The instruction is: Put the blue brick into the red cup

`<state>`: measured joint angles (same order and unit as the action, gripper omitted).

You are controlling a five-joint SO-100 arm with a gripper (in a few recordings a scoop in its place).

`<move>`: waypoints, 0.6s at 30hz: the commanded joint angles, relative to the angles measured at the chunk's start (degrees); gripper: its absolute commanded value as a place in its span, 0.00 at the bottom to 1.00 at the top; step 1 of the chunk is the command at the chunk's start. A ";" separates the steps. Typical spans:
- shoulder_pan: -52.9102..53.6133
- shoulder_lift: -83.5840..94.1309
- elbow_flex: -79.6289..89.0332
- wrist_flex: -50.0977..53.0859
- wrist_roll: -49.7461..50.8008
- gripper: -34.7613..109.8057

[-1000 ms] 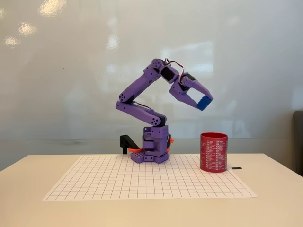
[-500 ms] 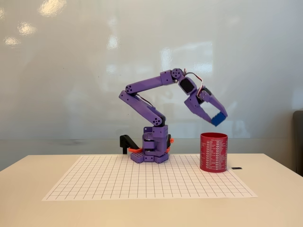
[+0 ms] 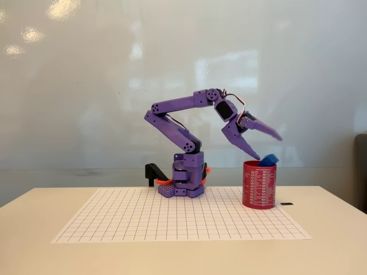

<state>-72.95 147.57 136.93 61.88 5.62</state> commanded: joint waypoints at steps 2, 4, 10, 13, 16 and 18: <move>-0.70 2.29 -0.70 0.35 0.70 0.58; -0.62 2.55 -0.70 0.35 0.70 0.58; 0.70 3.16 -0.97 -0.26 0.44 0.24; 1.14 4.22 -0.26 -0.18 -1.05 0.24; 1.85 4.66 -0.09 0.35 -2.37 0.24; 2.46 5.19 0.44 0.62 -3.78 0.24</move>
<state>-70.93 150.91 137.29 62.14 2.55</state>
